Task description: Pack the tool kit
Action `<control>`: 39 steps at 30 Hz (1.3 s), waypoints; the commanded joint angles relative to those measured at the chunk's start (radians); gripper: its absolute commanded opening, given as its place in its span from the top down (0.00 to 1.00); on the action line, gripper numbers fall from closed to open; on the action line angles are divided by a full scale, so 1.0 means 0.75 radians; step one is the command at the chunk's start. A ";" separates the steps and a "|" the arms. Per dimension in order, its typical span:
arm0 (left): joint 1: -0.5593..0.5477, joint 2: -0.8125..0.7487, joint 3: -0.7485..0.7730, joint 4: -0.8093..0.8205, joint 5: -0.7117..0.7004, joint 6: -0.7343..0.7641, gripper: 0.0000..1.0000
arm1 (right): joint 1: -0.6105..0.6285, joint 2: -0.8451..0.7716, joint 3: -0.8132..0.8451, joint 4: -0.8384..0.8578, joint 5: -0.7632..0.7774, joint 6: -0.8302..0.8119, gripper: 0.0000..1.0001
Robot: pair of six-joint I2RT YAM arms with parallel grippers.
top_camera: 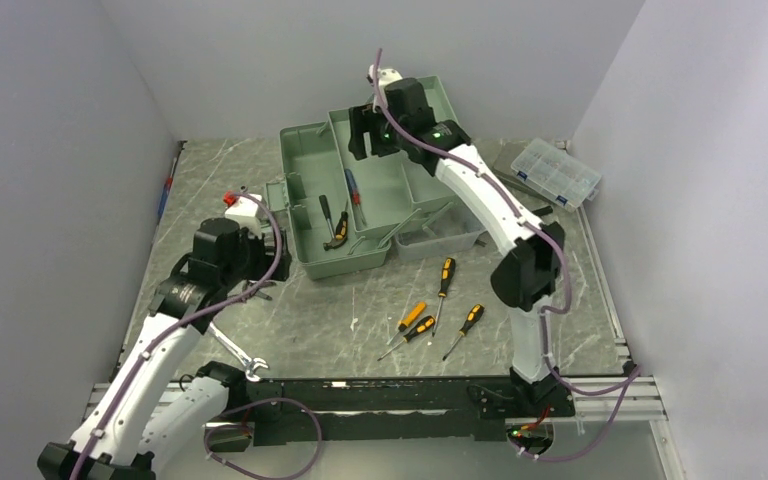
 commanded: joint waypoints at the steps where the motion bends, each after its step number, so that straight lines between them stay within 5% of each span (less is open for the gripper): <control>1: 0.081 0.091 0.100 -0.076 -0.237 -0.084 0.01 | 0.002 -0.283 -0.165 0.100 -0.025 0.003 0.18; 7: 0.247 0.367 0.239 -0.135 -0.207 -0.165 0.01 | 0.004 -0.528 -0.464 0.159 -0.038 0.020 0.01; 15: 0.294 0.703 0.498 -0.143 -0.310 -0.188 0.01 | 0.001 -0.849 -0.781 0.182 0.032 0.045 0.00; 24: 0.342 0.961 0.478 0.065 -0.172 -0.100 0.01 | 0.000 -1.202 -1.041 0.278 0.009 0.066 0.00; 31: 0.339 1.089 0.400 0.266 -0.158 -0.047 0.01 | -0.008 -1.316 -1.113 0.274 0.046 0.018 0.00; 39: 0.341 1.303 0.511 0.209 -0.277 -0.020 0.01 | -0.010 -1.369 -1.142 0.286 -0.001 0.030 0.00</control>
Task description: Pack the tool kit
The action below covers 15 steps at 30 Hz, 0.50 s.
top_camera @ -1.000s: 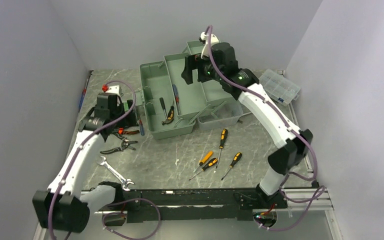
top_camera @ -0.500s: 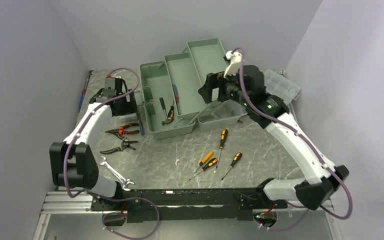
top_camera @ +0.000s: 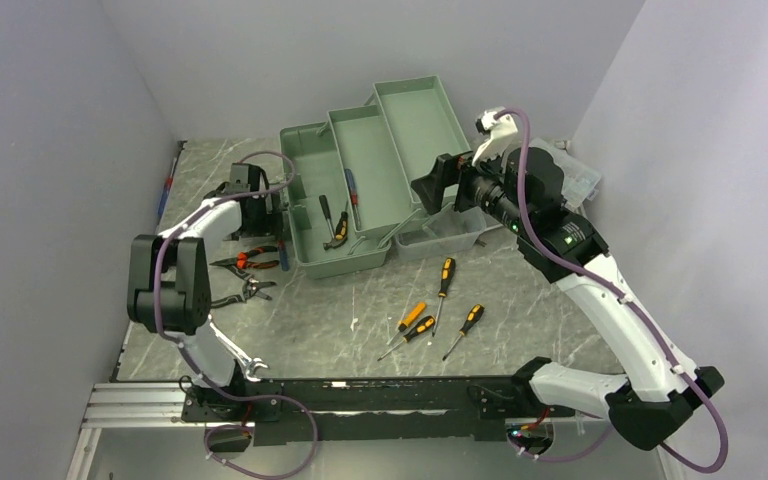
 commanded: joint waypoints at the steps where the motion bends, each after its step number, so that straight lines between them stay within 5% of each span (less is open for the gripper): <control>1: 0.000 0.081 0.084 0.026 -0.080 0.049 0.01 | -0.004 -0.051 -0.019 0.058 -0.024 -0.006 0.00; 15: 0.043 0.171 0.159 0.066 -0.033 0.106 0.01 | -0.003 -0.045 -0.045 0.070 -0.016 -0.009 0.00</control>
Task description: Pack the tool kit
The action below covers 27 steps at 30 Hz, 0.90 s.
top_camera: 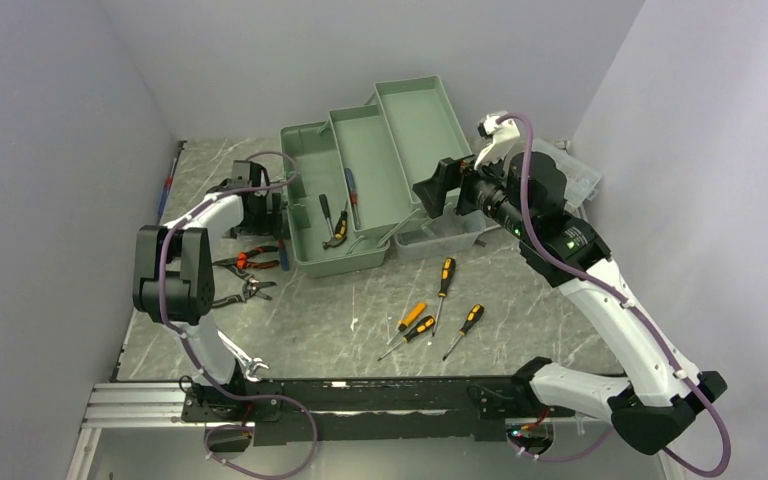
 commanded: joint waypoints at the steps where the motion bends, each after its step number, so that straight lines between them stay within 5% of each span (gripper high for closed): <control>1: 0.039 0.035 0.084 0.098 0.026 0.015 0.01 | -0.002 -0.009 0.000 0.066 -0.011 -0.009 0.00; 15: 0.047 0.121 0.196 0.061 0.102 -0.080 0.02 | -0.002 0.043 0.032 0.053 -0.028 -0.004 0.00; 23: 0.056 0.130 0.215 -0.020 0.071 -0.125 0.40 | -0.003 0.050 0.035 0.051 -0.036 0.003 0.00; 27: 0.062 0.044 0.175 -0.076 0.018 -0.175 0.42 | -0.003 0.053 0.033 0.053 -0.039 0.007 0.00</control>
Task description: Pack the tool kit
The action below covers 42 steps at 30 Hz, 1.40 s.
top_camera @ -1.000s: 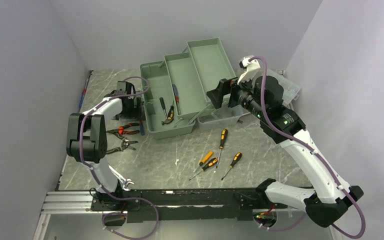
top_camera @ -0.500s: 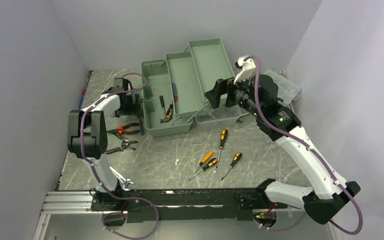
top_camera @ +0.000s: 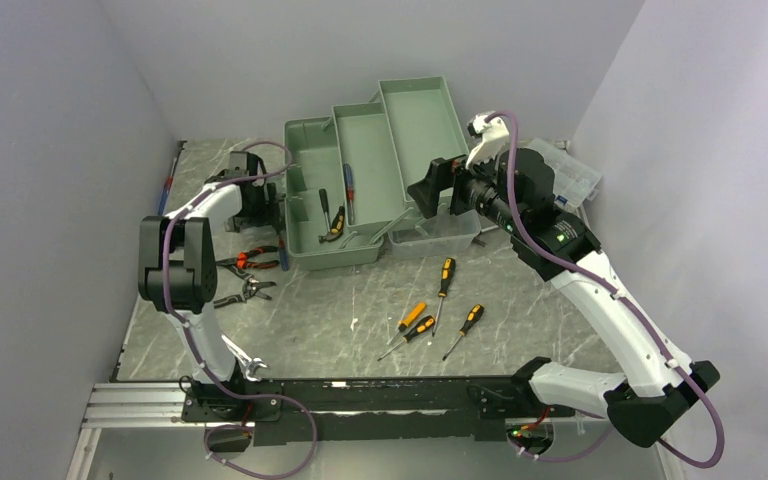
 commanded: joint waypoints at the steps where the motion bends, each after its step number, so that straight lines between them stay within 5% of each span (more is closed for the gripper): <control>1: 0.024 -0.109 -0.012 -0.036 -0.074 -0.105 0.42 | -0.002 0.000 0.033 0.054 -0.021 0.007 0.00; 12: 0.043 -0.536 -0.172 -0.092 -0.033 -0.116 0.45 | -0.002 0.008 0.029 0.061 -0.044 0.016 0.00; 20: 0.078 -0.732 -0.113 -0.249 0.088 -0.082 0.57 | -0.002 0.018 0.030 0.065 -0.057 0.028 0.00; 26: 0.078 -0.919 -0.123 -0.159 0.397 -0.142 0.59 | -0.001 0.032 0.032 0.064 -0.064 0.034 0.00; 31: 0.022 -0.884 -0.087 -0.098 0.731 -0.276 0.61 | -0.002 0.037 0.028 0.066 -0.069 0.041 0.00; 42: -0.213 -0.601 -0.027 0.054 0.745 -0.403 0.62 | -0.002 0.055 0.041 0.054 -0.084 0.065 0.00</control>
